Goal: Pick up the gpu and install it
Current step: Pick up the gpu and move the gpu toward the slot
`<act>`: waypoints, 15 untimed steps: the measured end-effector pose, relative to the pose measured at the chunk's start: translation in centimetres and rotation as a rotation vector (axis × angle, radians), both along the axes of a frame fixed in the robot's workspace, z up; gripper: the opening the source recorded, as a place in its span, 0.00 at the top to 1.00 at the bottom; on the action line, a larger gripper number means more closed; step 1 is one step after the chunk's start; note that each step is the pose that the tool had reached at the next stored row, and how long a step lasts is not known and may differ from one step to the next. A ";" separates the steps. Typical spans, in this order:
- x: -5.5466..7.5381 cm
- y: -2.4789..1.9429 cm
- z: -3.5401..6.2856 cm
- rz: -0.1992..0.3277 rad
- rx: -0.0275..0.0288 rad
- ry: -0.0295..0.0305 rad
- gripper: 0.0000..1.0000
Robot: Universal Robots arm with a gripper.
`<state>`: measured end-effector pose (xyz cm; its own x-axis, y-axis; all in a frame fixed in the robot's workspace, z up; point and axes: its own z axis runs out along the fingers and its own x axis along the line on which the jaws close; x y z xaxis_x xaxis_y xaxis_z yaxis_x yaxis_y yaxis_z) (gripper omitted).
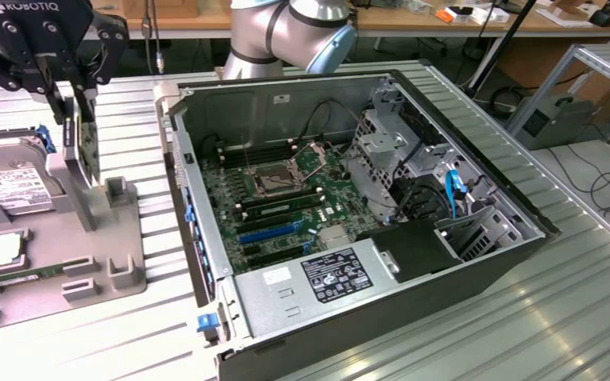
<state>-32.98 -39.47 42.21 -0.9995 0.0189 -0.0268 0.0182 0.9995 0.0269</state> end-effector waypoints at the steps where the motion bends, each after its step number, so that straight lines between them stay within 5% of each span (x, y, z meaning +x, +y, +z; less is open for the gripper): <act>1: 0.0 0.00 0.11 0.000 0.0000 0.0000 0.73; 15: 0.0 0.00 2.88 0.000 0.0000 0.0000 0.73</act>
<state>-32.98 -39.47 45.08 -0.9995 0.0189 -0.0268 0.0182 0.9995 0.0269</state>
